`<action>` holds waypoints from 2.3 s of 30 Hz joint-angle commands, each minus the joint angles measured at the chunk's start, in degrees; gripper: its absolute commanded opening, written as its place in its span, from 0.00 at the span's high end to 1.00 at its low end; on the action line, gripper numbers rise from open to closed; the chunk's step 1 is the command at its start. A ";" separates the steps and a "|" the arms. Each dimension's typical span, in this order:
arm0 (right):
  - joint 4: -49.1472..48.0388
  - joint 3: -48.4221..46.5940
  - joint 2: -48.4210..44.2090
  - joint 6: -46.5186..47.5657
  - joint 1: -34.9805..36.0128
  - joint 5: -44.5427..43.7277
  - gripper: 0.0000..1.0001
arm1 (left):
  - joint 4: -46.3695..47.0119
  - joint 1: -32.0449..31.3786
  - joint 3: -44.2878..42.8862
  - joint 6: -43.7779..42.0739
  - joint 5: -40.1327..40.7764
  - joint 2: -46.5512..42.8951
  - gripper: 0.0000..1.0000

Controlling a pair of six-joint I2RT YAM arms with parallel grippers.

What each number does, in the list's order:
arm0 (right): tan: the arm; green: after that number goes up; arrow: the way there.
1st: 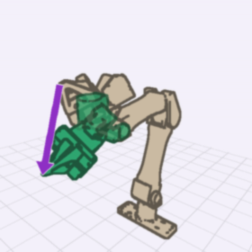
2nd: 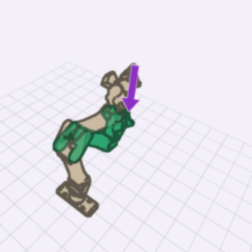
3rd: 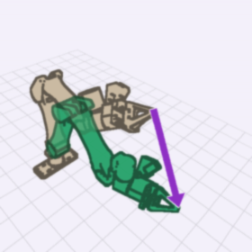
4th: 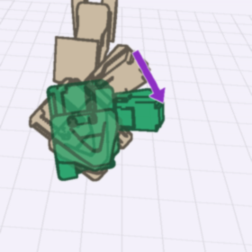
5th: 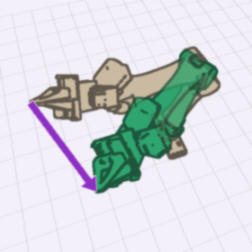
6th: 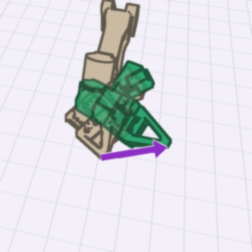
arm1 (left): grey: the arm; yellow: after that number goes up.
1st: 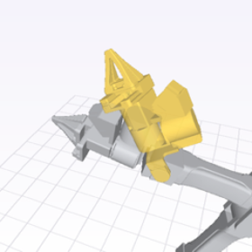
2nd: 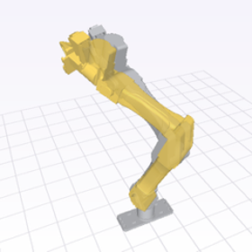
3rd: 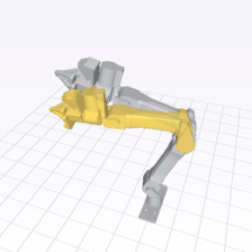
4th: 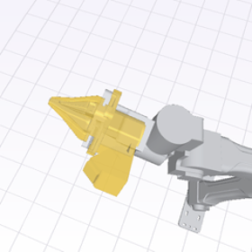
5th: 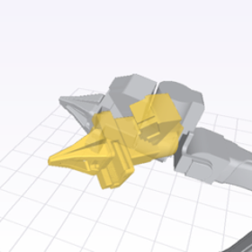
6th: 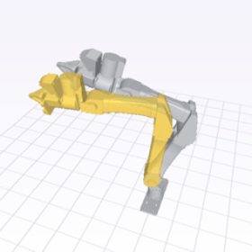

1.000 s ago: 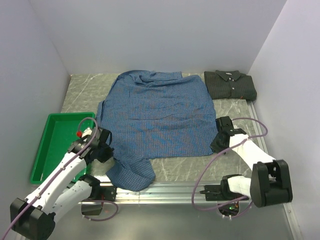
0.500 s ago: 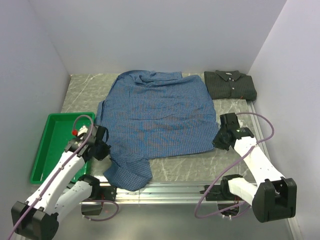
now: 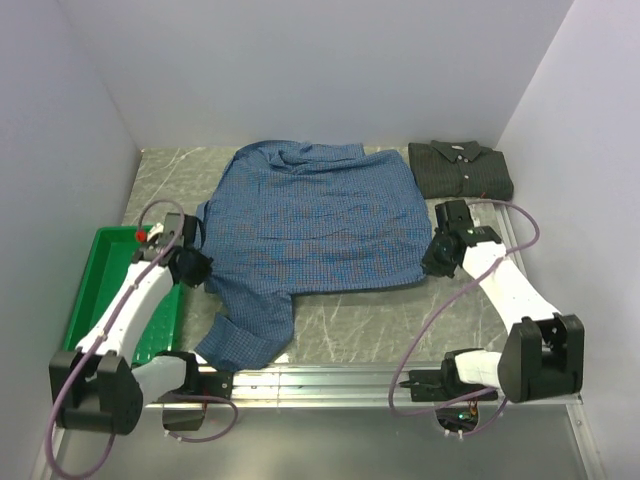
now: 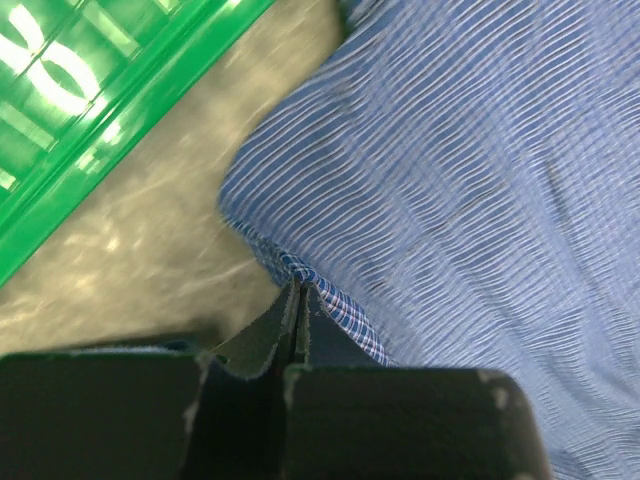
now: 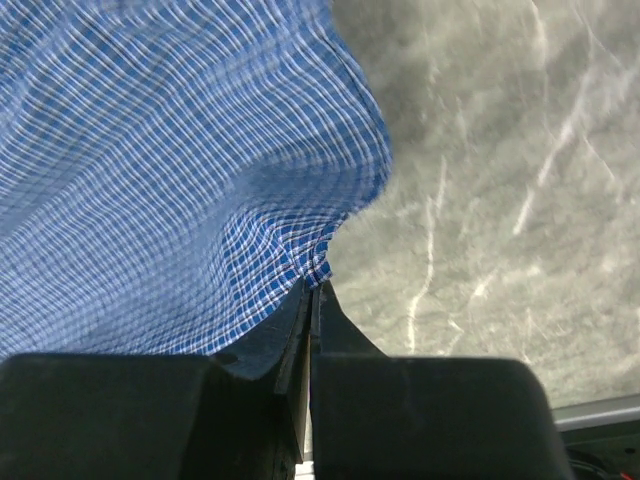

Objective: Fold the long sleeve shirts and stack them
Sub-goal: Fold the shirt

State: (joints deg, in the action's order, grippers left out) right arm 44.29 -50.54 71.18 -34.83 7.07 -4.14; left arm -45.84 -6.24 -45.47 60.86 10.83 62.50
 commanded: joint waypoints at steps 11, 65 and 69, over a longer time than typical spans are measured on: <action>-2.72 -22.04 17.93 1.52 -0.30 -0.07 1.00 | 9.72 3.69 -13.94 -4.00 -2.92 15.79 1.00; -38.55 15.73 -3.06 -14.55 -14.18 14.16 0.31 | 21.58 2.90 -3.75 -14.19 -7.84 11.84 0.15; -42.70 18.81 -0.08 -17.37 -14.45 16.79 0.29 | 22.03 2.90 -4.45 -13.05 -7.84 15.89 0.15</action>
State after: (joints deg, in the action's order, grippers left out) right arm 11.55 -32.93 70.32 -48.14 -6.98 8.75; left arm -25.80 -3.20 -48.88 47.48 3.70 76.42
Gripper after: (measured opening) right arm 0.704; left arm 0.846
